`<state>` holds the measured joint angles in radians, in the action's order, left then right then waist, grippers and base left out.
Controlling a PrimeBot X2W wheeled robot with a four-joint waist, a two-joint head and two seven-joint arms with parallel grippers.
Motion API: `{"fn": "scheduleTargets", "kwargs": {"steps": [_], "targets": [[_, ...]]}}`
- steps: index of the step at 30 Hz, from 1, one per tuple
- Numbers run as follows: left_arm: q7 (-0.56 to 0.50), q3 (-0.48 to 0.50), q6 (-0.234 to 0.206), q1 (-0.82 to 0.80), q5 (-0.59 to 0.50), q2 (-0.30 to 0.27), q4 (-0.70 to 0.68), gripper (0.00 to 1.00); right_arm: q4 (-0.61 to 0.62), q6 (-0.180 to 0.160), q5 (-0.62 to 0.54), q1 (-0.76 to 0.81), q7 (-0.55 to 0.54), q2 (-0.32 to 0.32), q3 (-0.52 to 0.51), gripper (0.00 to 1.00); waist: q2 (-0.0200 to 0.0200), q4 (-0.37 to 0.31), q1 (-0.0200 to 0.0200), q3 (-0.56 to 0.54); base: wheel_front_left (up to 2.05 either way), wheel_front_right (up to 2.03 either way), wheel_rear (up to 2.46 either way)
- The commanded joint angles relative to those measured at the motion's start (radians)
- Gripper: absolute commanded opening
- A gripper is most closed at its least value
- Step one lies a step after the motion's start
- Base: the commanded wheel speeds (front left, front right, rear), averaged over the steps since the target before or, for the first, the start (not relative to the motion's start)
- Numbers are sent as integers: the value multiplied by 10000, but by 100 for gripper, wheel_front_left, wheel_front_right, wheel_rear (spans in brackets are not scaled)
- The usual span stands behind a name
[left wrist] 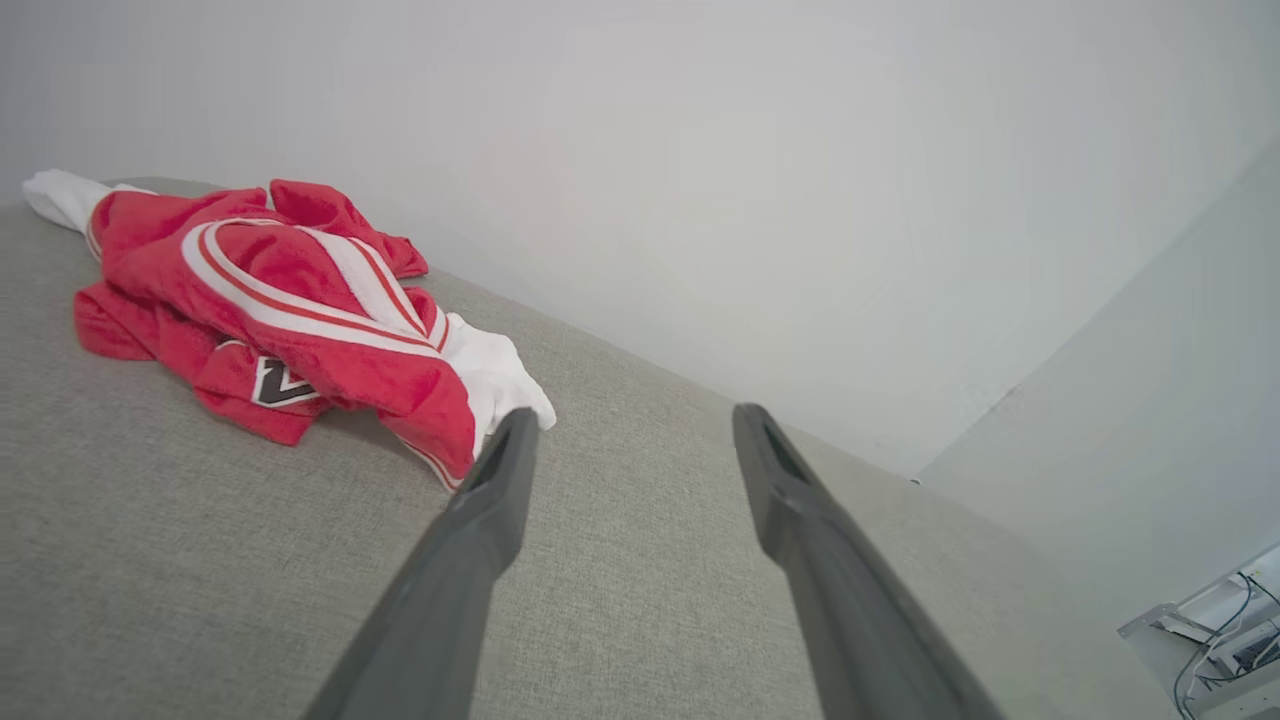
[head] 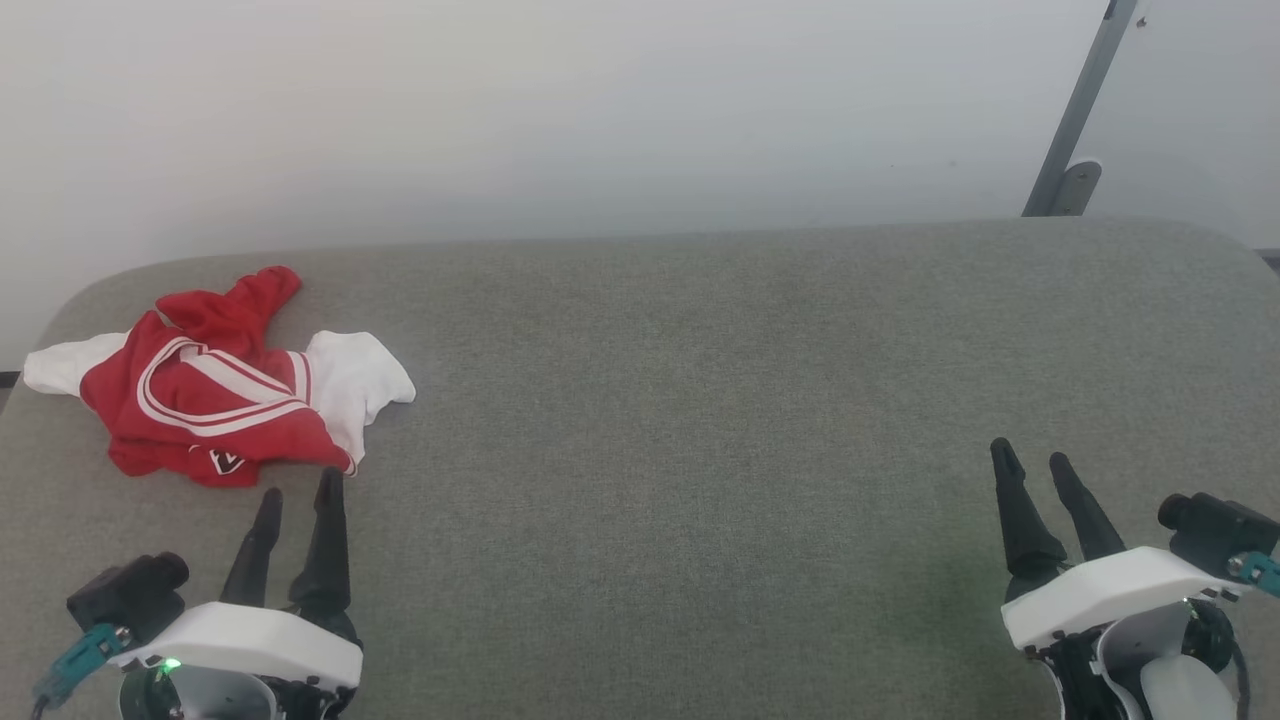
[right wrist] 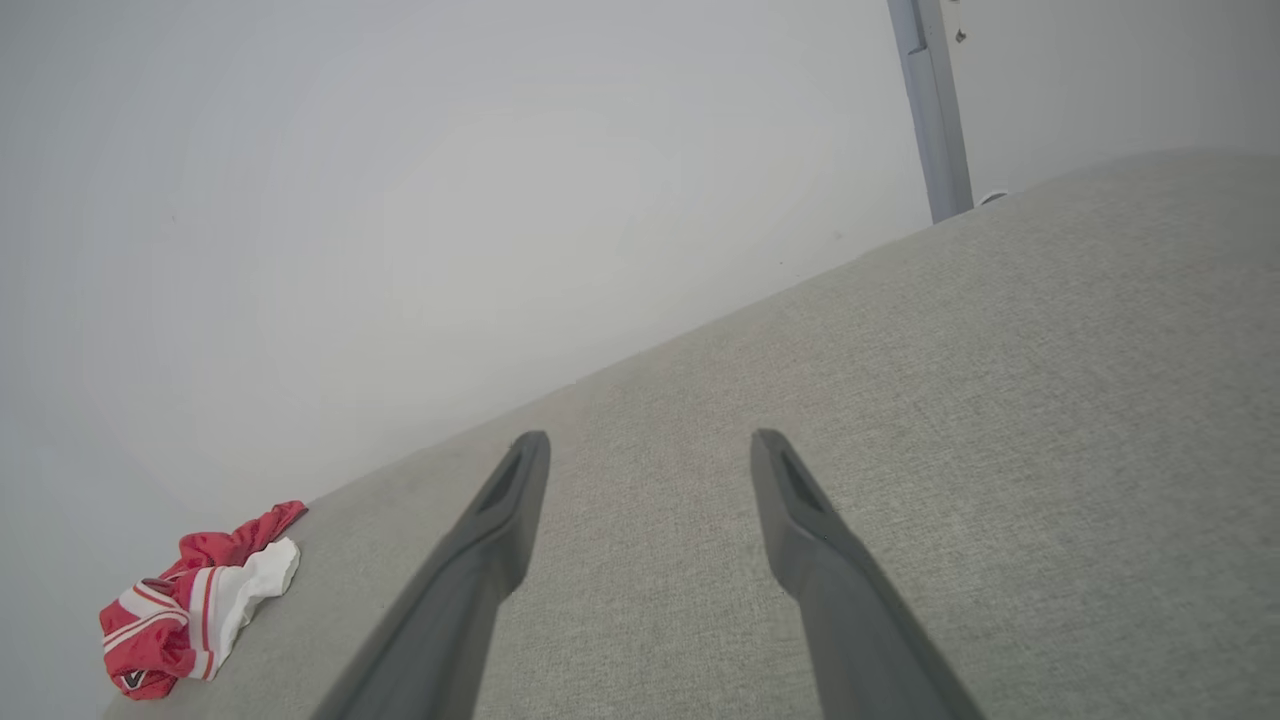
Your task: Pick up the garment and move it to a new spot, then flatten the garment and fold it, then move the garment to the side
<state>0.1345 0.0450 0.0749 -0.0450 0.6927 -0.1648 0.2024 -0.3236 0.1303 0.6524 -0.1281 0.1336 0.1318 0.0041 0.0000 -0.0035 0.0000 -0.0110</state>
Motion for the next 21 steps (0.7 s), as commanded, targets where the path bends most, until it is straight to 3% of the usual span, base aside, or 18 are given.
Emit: {"fn": "scheduleTargets", "kwargs": {"steps": [1, 21], "targets": [[94, 59, 60, -50, -270, -46, -115, 100, 122, 4, -253, -209, 109, 86, 30, 100, 0, 5, 0, 0, 0, 0, 0], [592, 239, 278, -17, -2350, -45, -142, 100, 93, 5, -2089, -394, 601, 223, 277, 100, 0, -9, 0, -16, 0, 0, 0]]}}
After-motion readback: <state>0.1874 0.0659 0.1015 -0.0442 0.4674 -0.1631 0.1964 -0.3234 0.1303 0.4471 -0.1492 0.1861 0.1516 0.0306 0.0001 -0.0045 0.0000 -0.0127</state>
